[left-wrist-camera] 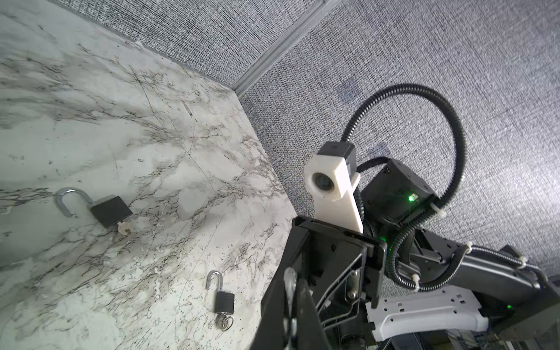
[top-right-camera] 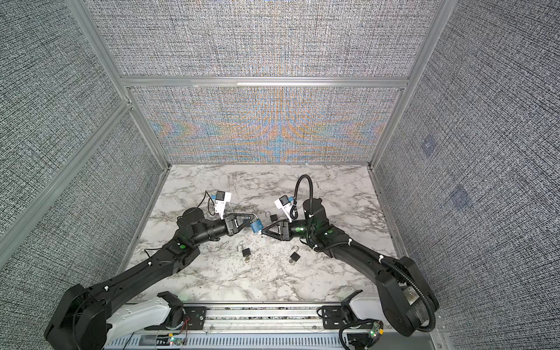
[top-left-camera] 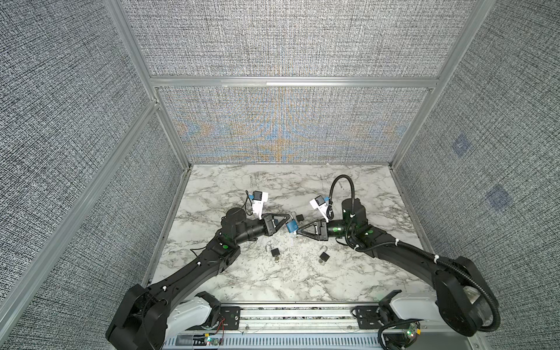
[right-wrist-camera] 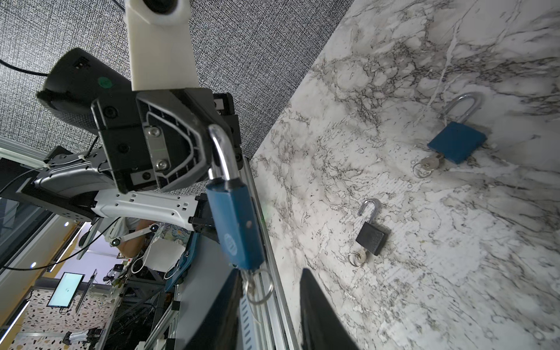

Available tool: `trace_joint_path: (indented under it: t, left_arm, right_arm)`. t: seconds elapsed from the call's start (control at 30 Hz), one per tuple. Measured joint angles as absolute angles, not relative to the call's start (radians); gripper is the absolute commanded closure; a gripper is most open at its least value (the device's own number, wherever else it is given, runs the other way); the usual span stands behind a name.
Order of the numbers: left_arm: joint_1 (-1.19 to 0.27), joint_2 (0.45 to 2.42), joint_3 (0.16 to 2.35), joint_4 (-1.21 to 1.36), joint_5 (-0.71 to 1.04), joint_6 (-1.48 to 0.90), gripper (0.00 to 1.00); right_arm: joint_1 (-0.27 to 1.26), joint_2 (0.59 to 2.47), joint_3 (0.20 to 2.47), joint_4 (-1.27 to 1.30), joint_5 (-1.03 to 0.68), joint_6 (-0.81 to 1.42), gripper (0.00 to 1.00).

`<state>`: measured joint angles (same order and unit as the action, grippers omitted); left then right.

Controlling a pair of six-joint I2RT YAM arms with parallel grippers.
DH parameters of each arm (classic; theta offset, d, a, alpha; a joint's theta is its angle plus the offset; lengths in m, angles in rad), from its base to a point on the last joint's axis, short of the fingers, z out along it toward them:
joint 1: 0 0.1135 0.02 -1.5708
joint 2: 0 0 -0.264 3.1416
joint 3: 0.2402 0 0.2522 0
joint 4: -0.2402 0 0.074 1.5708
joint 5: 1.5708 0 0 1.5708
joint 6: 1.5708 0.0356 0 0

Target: Lock with the key

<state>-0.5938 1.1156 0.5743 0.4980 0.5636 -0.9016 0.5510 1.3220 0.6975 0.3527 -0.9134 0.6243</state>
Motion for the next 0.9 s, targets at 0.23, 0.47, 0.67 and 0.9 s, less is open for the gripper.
trace_joint_path:
  t: [0.23,0.47,0.67,0.9]
  left_arm:
    - [-0.593,1.116,0.587,0.492,0.516,-0.937,1.00]
    - [-0.593,1.120,0.587,0.492,0.497,-0.949,1.00]
    - [-0.593,1.125,0.587,0.492,0.496,-0.956,1.00]
    - [-0.593,1.122,0.587,0.493,0.492,-0.962,1.00]
  right_arm:
    - [0.560,1.327,0.698,0.406,-0.917,0.651,0.71]
    - [0.562,1.333,0.712,0.436,-0.922,0.660,0.73]
    - [0.562,1.360,0.722,0.446,-0.925,0.681,0.72]
    - [0.564,1.385,0.731,0.474,-0.926,0.696,0.74]
